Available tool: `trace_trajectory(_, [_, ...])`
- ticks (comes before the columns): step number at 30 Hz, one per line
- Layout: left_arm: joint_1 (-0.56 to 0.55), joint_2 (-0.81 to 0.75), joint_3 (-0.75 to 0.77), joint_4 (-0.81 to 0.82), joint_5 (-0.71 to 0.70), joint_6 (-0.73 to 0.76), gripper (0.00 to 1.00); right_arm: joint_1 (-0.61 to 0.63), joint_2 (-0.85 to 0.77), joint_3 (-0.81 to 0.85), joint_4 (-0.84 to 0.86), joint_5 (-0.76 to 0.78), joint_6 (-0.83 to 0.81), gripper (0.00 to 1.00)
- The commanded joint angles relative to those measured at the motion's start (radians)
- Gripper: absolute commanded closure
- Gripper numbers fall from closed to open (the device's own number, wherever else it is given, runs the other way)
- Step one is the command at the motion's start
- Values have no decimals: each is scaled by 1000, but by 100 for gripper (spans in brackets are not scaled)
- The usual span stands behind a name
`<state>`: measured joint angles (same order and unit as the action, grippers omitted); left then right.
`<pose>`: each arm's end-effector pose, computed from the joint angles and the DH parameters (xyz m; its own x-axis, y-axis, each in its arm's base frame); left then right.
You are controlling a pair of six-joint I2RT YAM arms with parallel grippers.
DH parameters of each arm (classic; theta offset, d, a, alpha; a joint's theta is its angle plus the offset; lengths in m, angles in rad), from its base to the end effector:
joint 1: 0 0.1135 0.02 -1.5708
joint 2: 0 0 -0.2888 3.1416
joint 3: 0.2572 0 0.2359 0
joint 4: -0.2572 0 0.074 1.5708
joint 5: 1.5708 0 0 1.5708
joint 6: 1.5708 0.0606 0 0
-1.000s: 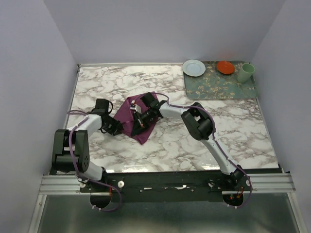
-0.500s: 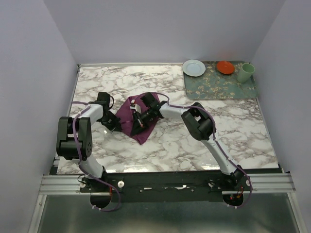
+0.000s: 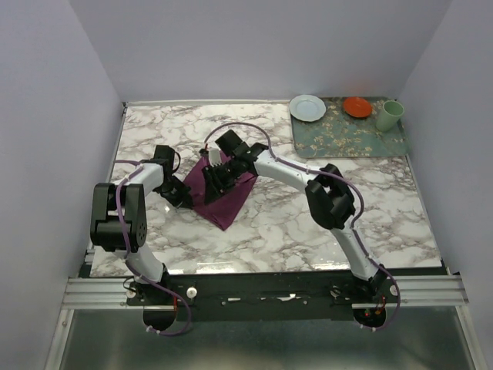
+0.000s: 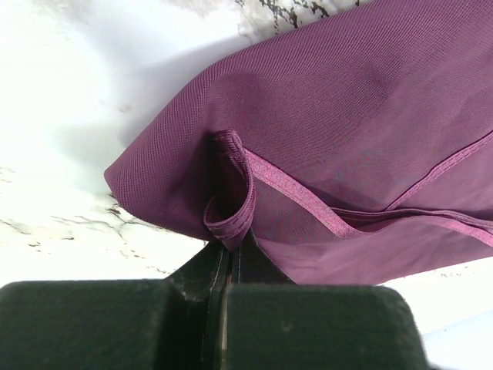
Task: Fold the napkin, place the utensils inside, and roll it up
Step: Roll the napkin with the utensil
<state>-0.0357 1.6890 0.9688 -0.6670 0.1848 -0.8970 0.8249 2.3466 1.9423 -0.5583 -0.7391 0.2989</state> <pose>0.2889 -0.0215 0.1636 -0.6667 -0.7448 0.0273 -0.7250 0.6396 -0.2554 0.3253 0.4122 0.1876 -0.7690 -0.5116 -0.3833 -0.6044 0.3867 0.6966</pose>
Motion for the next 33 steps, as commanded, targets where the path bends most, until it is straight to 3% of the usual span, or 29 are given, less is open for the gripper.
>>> trace_trajectory(1, [-16, 78, -41, 1, -1, 4, 100, 68, -79, 32, -111, 245, -161, 48])
trace_trajectory(7, [-16, 90, -33, 0, 16, 1, 100, 192, -95, -19, -22, 562, -268, 33])
trace_trajectory(13, [-13, 87, -19, -6, 19, 6, 100, 267, -79, -65, 57, 802, -328, 30])
trace_trajectory(20, [-13, 89, -22, -6, 24, 4, 100, 293, -53, -103, 86, 909, -330, 32])
trace_trajectory(27, [-4, 86, -16, -6, 38, -6, 100, 293, -47, -134, 116, 867, -308, 38])
trace_trajectory(33, [7, 86, -2, -8, 44, -6, 100, 293, -58, -180, 170, 827, -270, 36])
